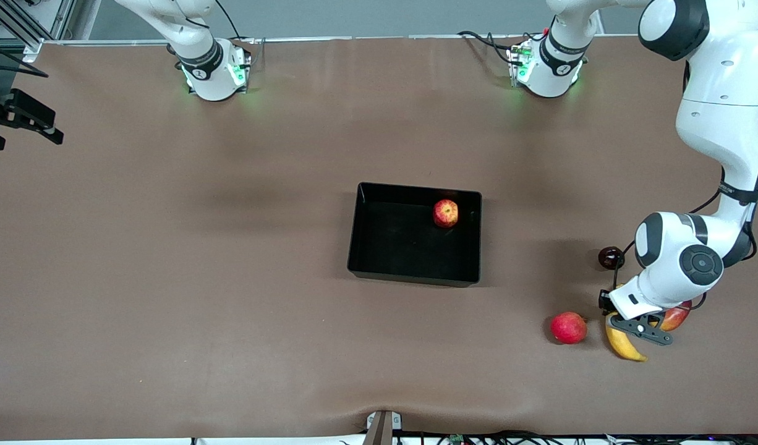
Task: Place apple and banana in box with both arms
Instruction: 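Grasp the banana with the left gripper and lift it, then carry the banana over the tray and lower it inside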
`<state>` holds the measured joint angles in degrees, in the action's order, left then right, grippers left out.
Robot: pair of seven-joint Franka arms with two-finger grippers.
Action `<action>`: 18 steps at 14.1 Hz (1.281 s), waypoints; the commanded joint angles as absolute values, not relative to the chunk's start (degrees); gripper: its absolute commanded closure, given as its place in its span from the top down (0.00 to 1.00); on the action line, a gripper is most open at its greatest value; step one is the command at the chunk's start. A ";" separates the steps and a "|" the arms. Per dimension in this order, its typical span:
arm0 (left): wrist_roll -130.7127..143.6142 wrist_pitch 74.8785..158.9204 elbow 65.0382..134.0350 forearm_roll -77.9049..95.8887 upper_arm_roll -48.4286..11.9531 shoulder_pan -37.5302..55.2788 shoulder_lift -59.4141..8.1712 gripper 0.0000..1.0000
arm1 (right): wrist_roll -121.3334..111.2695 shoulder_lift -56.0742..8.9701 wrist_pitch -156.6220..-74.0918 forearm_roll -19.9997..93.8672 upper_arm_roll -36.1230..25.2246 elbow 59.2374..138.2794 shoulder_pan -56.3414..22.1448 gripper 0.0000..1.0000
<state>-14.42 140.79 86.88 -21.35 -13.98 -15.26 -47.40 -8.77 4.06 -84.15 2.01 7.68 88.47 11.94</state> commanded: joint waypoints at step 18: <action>28.08 110.92 87.28 -22.24 -38.50 -0.99 -30.67 0.00 | -9.40 3.60 -83.50 2.72 8.35 87.80 13.45 1.00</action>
